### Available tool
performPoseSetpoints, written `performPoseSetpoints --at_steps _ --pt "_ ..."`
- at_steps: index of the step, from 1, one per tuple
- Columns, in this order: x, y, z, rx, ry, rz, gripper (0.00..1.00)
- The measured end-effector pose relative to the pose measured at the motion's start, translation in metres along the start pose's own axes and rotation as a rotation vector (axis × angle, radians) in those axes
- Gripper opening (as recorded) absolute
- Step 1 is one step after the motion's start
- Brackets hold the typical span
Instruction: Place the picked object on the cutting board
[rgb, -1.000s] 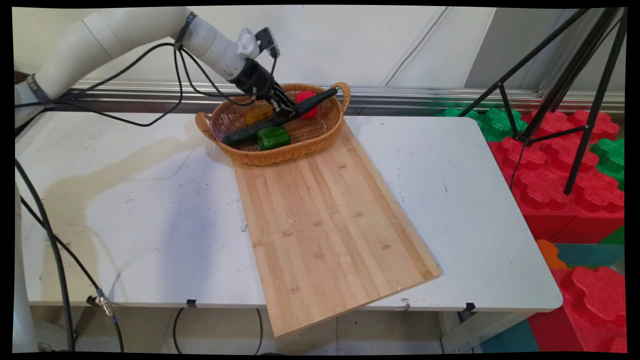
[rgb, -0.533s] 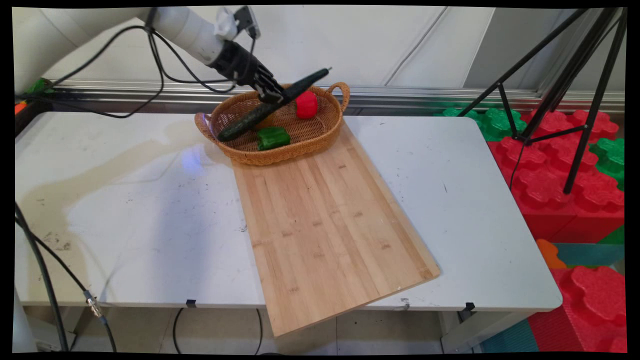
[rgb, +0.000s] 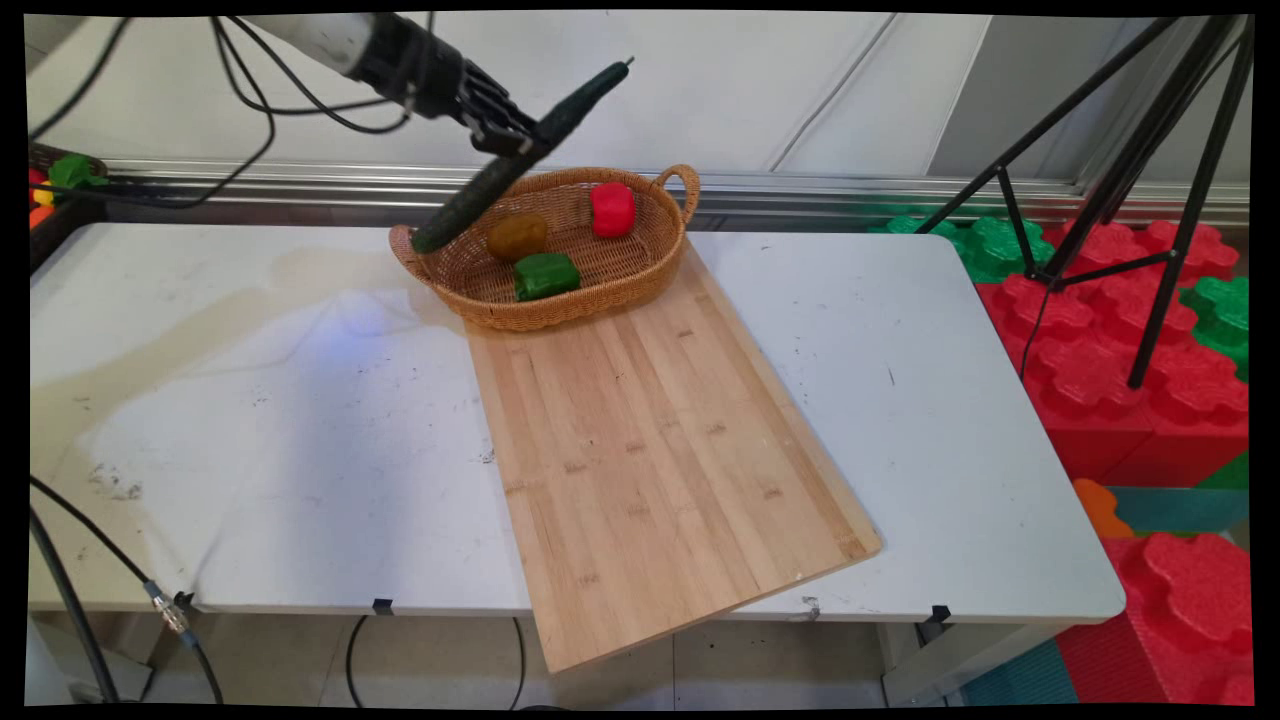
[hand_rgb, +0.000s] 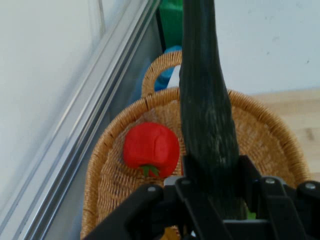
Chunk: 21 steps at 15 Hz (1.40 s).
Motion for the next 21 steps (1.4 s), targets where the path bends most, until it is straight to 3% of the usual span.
performPoseSetpoints --at_steps 7,12,16,21 --pt "0.01 0.013 -0.069 -0.026 0.071 -0.005 0.0" --pt "0.016 0.032 -0.108 -0.075 0.107 -0.03 0.0" --pt "0.015 0.048 -0.12 -0.107 0.11 -0.042 0.0" --pt "0.005 0.079 -0.11 -0.147 0.078 -0.048 0.0"
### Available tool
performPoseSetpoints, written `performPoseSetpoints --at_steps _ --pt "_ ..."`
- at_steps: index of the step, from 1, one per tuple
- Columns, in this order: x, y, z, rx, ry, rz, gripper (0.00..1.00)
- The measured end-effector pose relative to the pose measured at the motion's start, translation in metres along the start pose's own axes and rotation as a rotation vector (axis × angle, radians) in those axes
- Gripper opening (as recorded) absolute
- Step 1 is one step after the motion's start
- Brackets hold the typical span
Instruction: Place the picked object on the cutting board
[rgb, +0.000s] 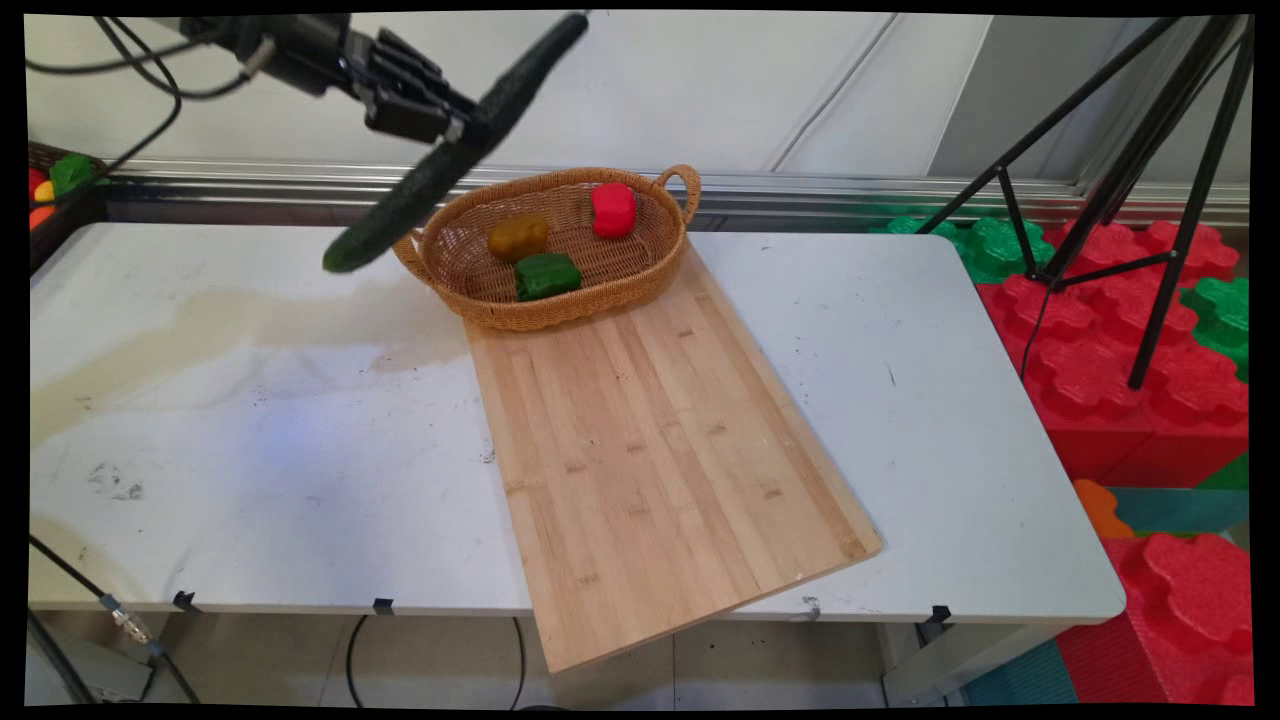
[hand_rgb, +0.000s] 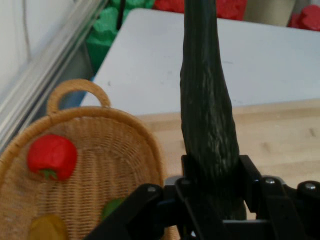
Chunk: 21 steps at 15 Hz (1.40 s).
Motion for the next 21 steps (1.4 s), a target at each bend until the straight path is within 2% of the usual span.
performPoseSetpoints --at_steps 9,15,21 --pt "-0.012 0.052 0.076 -0.05 -0.093 0.032 0.0" --pt "-0.009 0.071 0.137 -0.081 -0.156 0.077 0.0" --pt "-0.009 0.079 0.199 -0.1 -0.227 0.09 0.0"
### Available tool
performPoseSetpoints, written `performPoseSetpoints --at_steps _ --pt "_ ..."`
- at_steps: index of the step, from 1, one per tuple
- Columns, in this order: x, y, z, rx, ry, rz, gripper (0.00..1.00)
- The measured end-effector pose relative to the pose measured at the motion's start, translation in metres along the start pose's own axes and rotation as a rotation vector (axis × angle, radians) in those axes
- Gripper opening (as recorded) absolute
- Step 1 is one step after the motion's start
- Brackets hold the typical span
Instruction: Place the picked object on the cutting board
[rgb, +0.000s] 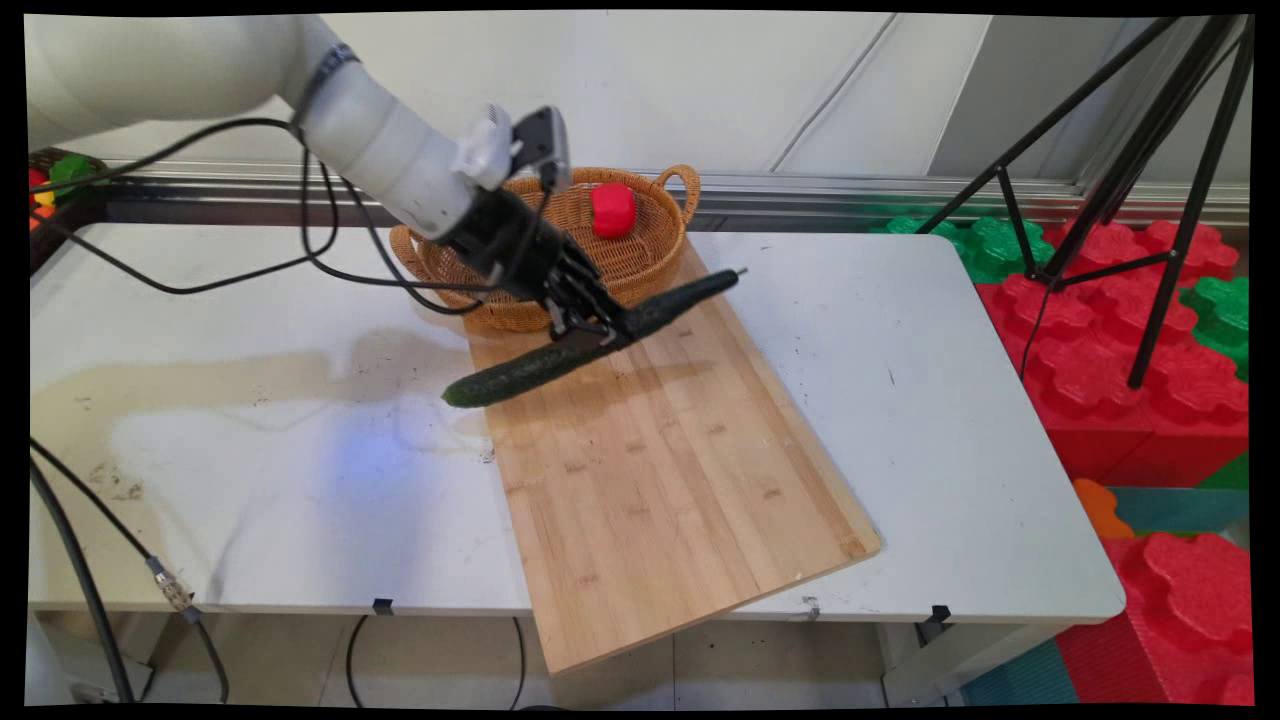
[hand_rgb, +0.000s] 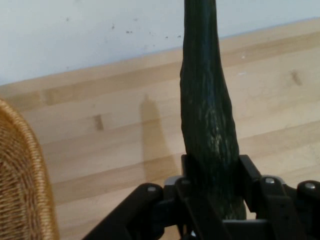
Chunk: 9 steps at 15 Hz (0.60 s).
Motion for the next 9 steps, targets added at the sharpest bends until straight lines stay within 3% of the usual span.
performPoseSetpoints --at_steps 9 --pt "0.006 -0.002 0.063 -0.026 -0.069 0.012 0.0"
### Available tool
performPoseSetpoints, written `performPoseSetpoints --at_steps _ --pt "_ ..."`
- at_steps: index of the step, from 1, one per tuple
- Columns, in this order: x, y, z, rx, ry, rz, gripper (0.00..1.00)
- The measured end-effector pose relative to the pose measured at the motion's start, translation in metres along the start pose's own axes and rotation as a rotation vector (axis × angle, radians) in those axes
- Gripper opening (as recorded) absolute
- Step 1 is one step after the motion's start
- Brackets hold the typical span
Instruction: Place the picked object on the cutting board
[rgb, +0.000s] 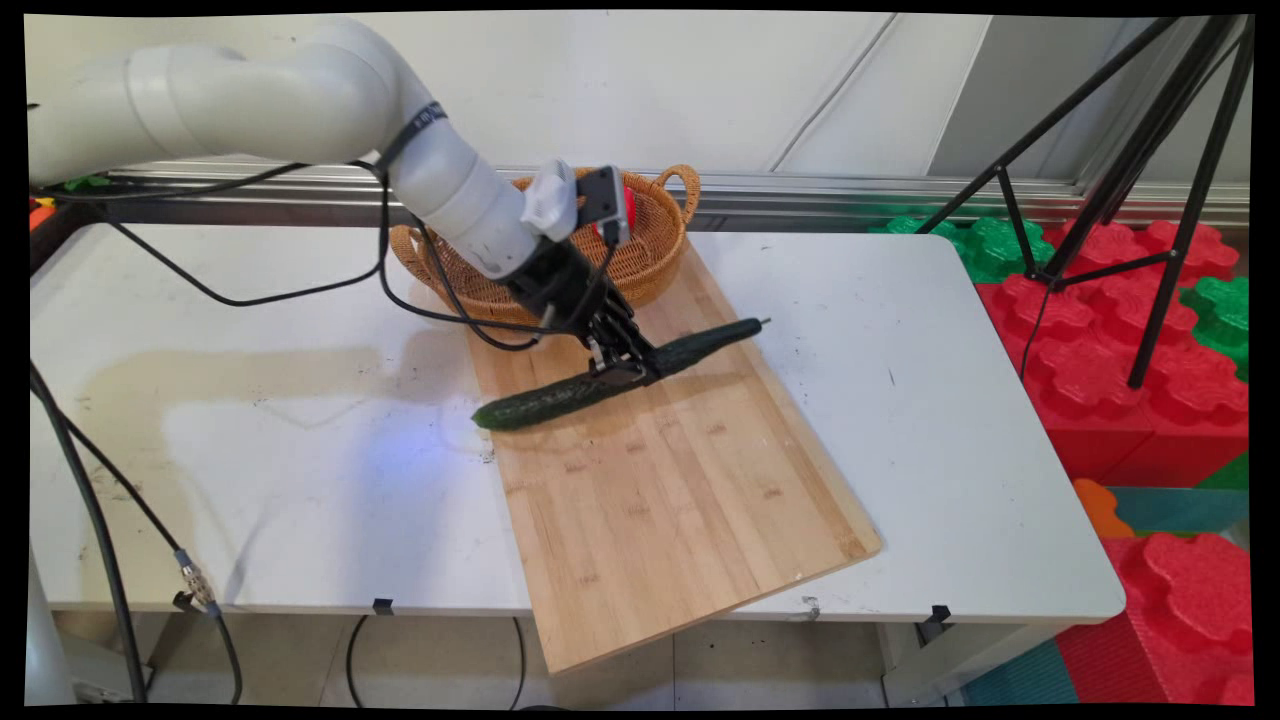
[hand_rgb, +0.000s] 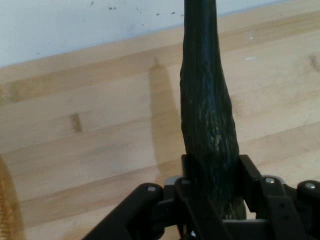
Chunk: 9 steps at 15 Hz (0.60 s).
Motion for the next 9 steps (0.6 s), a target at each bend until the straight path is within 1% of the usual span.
performPoseSetpoints --at_steps 3,4,9 --pt "0.002 -0.001 0.016 -0.007 -0.015 0.005 0.0" --pt "0.003 -0.001 0.019 -0.008 -0.016 0.007 1.0" --pt "0.011 -0.003 0.029 -0.004 -0.009 0.007 1.0"
